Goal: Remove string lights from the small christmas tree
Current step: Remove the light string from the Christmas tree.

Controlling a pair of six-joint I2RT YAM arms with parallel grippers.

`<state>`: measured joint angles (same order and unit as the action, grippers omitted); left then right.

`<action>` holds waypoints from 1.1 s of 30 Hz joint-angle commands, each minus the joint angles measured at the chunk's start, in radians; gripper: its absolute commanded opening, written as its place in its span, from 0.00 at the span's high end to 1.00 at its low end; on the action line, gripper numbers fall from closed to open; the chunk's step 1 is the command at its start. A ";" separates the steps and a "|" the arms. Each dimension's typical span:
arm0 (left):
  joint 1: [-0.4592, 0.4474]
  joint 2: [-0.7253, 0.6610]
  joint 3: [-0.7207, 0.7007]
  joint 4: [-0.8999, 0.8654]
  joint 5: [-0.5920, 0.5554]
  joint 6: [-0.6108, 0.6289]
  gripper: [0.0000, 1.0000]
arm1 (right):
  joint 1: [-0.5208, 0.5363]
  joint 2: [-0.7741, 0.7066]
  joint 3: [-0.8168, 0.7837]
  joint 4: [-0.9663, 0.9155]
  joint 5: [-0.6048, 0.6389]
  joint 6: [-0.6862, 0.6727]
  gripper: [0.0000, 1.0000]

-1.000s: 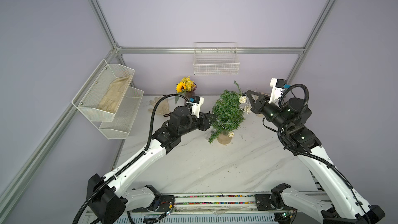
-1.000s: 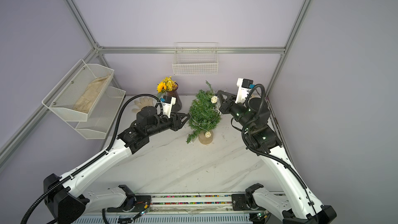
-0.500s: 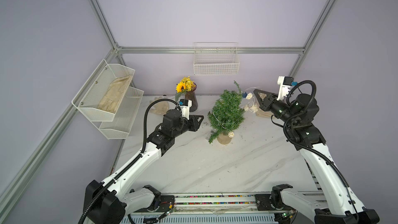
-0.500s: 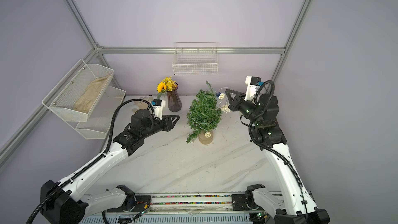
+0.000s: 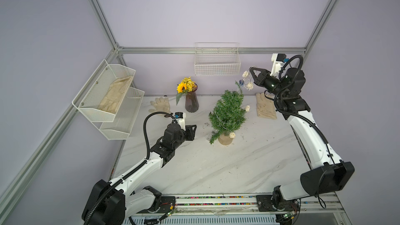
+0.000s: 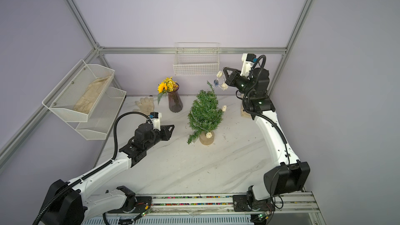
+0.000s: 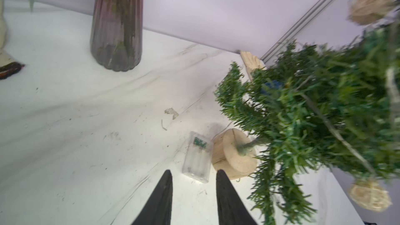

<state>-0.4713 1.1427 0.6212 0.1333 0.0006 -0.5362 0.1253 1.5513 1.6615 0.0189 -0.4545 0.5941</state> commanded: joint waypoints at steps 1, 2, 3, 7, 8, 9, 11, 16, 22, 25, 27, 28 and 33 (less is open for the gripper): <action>0.005 0.008 -0.071 0.138 -0.094 0.038 0.66 | 0.009 0.075 0.078 0.151 -0.046 0.082 1.00; 0.005 0.020 -0.078 0.145 -0.094 0.046 0.65 | 0.021 0.096 0.101 0.165 -0.048 0.091 1.00; 0.004 0.034 -0.083 0.152 -0.089 0.052 0.65 | 0.041 0.123 0.133 0.165 -0.047 0.092 1.00; 0.003 0.081 -0.095 0.175 -0.043 0.075 0.61 | 0.135 0.228 0.297 0.098 -0.059 0.059 1.00; 0.004 0.089 -0.098 0.180 -0.037 0.078 0.61 | 0.160 0.251 0.340 0.065 -0.063 0.040 1.00; 0.004 0.096 -0.099 0.185 -0.032 0.079 0.61 | 0.185 0.275 0.390 0.017 -0.061 0.016 1.00; 0.004 0.099 -0.099 0.186 -0.013 0.071 0.61 | 0.226 0.309 0.471 -0.056 -0.059 -0.025 1.00; 0.003 0.088 -0.116 0.192 0.015 0.048 0.60 | 0.286 0.336 0.554 -0.130 -0.079 -0.073 1.00; 0.003 0.083 -0.154 0.191 -0.047 0.041 0.60 | 0.324 0.344 0.607 -0.136 -0.162 -0.060 1.00; 0.003 0.131 -0.166 0.219 -0.077 0.025 0.60 | 0.331 0.348 0.661 -0.167 -0.234 -0.034 1.00; 0.003 0.171 -0.139 0.191 -0.105 -0.015 0.57 | 0.335 0.334 0.682 -0.224 -0.266 -0.041 1.00; 0.005 0.190 -0.121 0.164 -0.115 -0.047 0.57 | 0.336 0.311 0.665 -0.247 -0.275 -0.050 1.00; 0.003 0.221 -0.061 0.078 -0.128 -0.221 0.56 | 0.338 0.105 0.393 -0.227 -0.285 -0.086 1.00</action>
<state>-0.4713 1.3678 0.4915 0.2356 -0.0956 -0.6369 0.4568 1.7576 2.1338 -0.1886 -0.7006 0.5385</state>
